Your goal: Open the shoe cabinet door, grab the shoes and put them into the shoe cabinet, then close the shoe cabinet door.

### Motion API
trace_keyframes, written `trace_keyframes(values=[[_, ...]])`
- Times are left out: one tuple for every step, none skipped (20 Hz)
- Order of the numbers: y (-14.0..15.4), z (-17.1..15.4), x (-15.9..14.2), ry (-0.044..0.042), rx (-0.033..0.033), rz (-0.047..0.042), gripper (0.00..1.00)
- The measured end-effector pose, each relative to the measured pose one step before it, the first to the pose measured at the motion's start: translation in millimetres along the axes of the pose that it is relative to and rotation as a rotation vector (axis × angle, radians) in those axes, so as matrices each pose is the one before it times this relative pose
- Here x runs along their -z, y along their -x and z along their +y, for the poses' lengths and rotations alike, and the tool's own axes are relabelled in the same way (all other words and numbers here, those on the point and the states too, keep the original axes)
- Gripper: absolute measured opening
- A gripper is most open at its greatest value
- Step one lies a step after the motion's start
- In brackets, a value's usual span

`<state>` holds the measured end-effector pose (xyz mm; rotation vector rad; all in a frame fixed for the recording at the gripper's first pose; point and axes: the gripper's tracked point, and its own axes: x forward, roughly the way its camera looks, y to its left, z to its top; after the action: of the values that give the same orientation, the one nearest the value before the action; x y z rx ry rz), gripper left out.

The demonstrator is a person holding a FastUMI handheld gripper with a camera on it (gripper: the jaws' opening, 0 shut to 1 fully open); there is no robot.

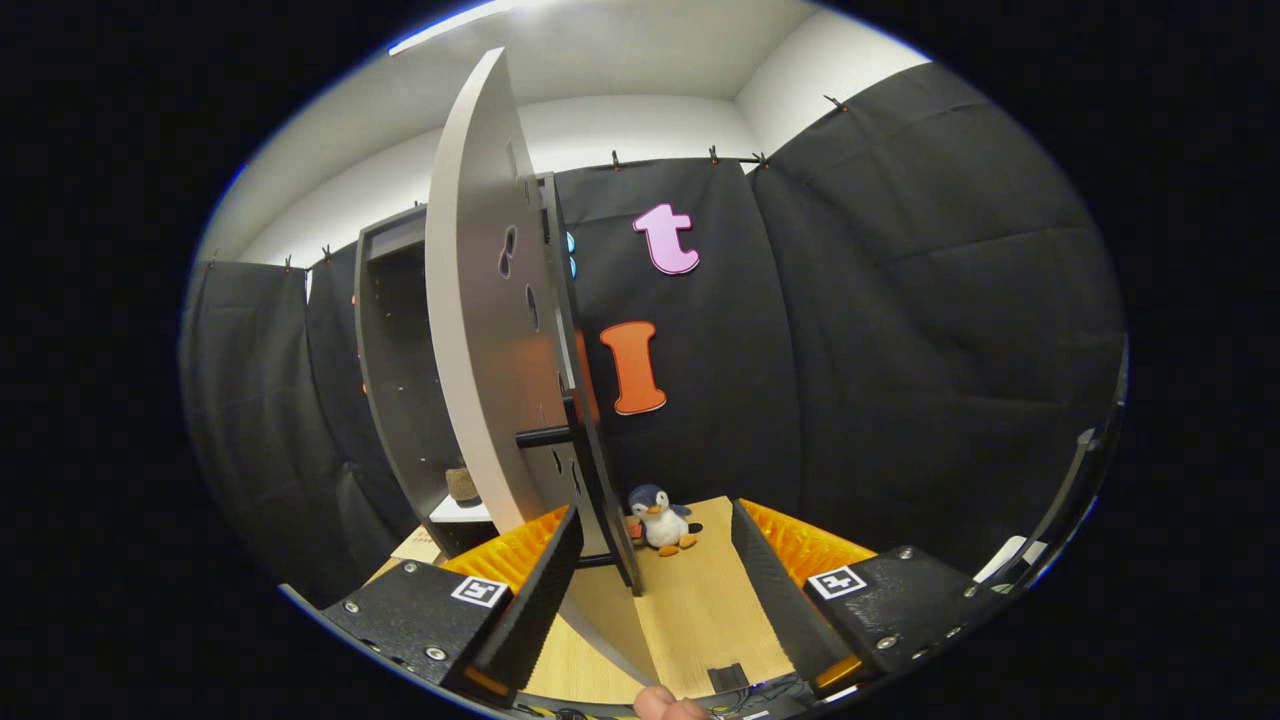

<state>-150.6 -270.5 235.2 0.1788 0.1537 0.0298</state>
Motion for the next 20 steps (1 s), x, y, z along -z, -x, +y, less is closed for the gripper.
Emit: trace_keyframes(values=[[-1.25, -0.79, 0.08, -0.00319, 0.00036, 0.00136, 0.93], [-0.09, 1.11, -0.24, 0.00423, -0.00049, 0.00111, 0.93], [-0.74, 1.43, -0.39, 0.00525, -0.00108, -0.00268, 0.93], [-0.33, 1.43, 0.35, 0.00503, -0.00352, -0.00020, 0.93], [-0.61, 2.49, 0.75, 0.00086, -0.00997, -0.00031, 0.93], [-0.44, 3.84, 1.74, -0.00697, -0.01370, 0.00543, 0.93], [2.86, 8.39, 0.60, -0.01021, -0.01633, 0.00624, 0.92], [0.94, 9.27, 1.49, -0.00632, -0.01751, 0.00670, 0.92], [-0.73, 11.87, 3.42, -0.00189, -0.01696, 0.00488, 0.92], [-1.49, 9.51, 2.15, 0.00291, -0.01561, 0.00392, 0.92], [-3.50, 7.72, 2.49, 0.00353, -0.01388, 0.00435, 0.92], [-1.53, 7.95, 1.48, 0.00290, -0.01393, 0.00428, 0.92], [-1.23, 6.89, 1.21, -0.00119, -0.01277, 0.00343, 0.92], [-0.82, 7.50, 1.49, -0.00396, -0.01063, 0.00269, 0.92], [0.31, 4.46, 1.80, -0.00363, -0.00958, 0.00179, 0.92], [1.64, -3.27, 1.13, -0.00251, -0.00990, 0.00113, 0.92], [1.28, -0.37, 0.74, -0.00343, -0.01027, 0.00387, 0.92], [-0.12, 1.60, 1.06, -0.00663, -0.00909, 0.00710, 0.92], [0.14, 2.19, 0.78, -0.00336, -0.00952, 0.00566, 0.92], [-1.54, 2.73, 0.26, 0.00129, -0.01108, 0.00233, 0.92]])
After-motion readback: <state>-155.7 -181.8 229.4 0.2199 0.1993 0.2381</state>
